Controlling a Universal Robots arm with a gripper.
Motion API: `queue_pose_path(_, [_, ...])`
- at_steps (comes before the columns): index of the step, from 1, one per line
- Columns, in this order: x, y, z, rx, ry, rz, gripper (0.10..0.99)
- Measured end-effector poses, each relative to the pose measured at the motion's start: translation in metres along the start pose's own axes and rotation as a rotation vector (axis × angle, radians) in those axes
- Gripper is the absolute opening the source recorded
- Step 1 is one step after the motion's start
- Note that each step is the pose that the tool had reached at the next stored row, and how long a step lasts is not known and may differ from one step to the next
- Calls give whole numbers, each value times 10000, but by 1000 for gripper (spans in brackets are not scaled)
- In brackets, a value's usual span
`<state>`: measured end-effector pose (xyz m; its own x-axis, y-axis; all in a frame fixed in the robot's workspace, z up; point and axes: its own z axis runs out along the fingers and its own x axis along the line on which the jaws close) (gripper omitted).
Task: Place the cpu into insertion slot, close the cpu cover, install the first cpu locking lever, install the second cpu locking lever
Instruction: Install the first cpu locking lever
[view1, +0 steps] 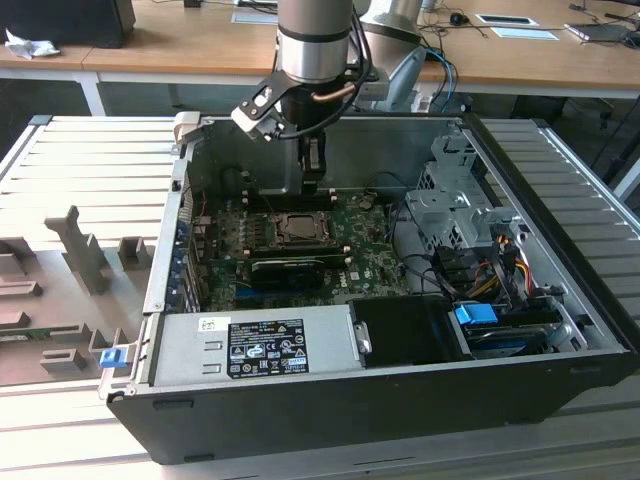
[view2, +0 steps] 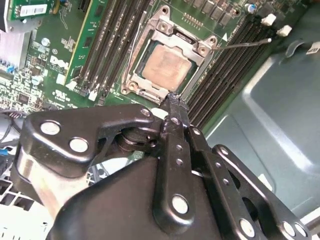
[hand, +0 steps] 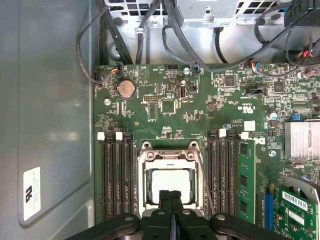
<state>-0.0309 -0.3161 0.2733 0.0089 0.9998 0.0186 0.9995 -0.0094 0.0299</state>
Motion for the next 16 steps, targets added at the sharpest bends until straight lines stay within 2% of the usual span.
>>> queue_pose_path(2, [0,-7,2,2,5,-136,106])
queue_pose_path(6, [-1,-7,2,21,24,-1195,106])
queue_pose_path(10, [-1,-7,3,30,38,-1676,106])
queue_pose_path(16, [-2,-9,8,49,72,-2792,106])
